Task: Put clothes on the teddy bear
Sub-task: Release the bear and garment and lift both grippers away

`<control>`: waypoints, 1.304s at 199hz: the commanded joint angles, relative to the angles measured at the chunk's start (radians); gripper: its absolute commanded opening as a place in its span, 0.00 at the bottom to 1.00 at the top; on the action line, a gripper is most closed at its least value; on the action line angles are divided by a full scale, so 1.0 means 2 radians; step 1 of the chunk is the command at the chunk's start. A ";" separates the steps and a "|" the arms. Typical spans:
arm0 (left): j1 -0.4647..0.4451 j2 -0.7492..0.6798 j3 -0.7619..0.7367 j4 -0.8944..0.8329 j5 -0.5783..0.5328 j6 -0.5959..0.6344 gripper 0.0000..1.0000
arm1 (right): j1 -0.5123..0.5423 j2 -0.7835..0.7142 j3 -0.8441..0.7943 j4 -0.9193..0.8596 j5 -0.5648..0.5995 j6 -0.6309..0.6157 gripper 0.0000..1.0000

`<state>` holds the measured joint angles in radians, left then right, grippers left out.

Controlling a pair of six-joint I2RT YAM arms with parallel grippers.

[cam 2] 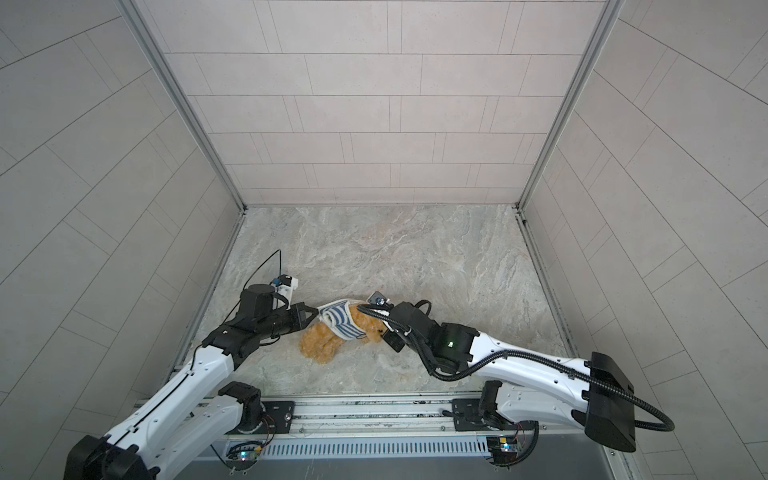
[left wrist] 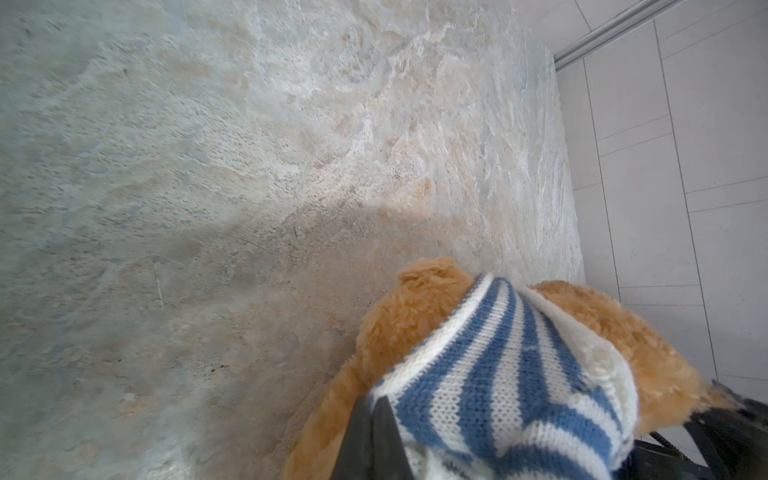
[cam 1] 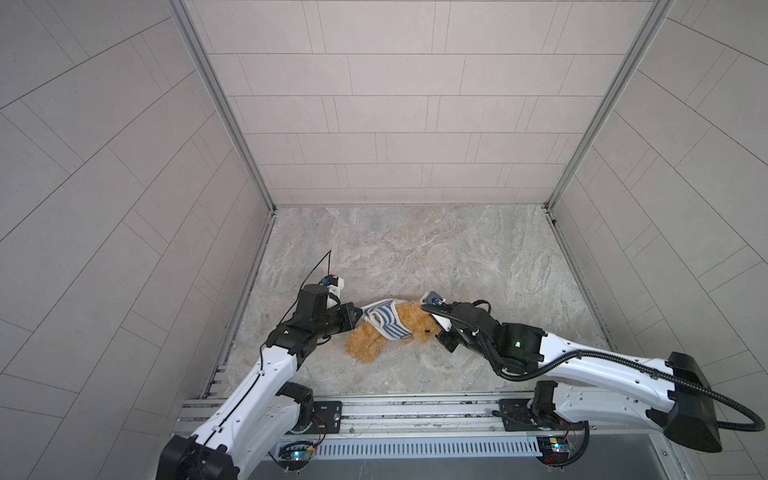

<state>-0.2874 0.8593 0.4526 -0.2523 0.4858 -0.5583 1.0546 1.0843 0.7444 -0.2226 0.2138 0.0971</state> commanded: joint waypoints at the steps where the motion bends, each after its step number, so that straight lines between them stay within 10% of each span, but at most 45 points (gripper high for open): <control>1: -0.020 0.009 0.023 -0.003 -0.012 0.016 0.05 | -0.012 0.027 0.039 -0.021 -0.010 0.033 0.00; 65: -0.028 0.029 0.044 -0.010 -0.061 0.024 0.48 | -0.055 0.136 0.112 -0.055 -0.084 0.116 0.00; 141: -0.028 0.013 0.080 -0.076 -0.190 0.066 0.75 | -0.144 0.198 0.148 -0.070 -0.152 0.116 0.06; 206: -0.037 0.012 0.078 -0.065 -0.148 0.069 0.68 | -0.185 0.222 0.209 -0.138 -0.197 0.104 0.38; 260: -0.052 -0.014 0.090 -0.089 -0.136 0.077 0.68 | -0.185 0.104 0.126 -0.133 -0.176 0.145 0.62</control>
<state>-0.3752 0.8669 0.5880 -0.3851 0.2016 -0.4282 0.6827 1.4261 1.0668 -0.4591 -0.1638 0.3294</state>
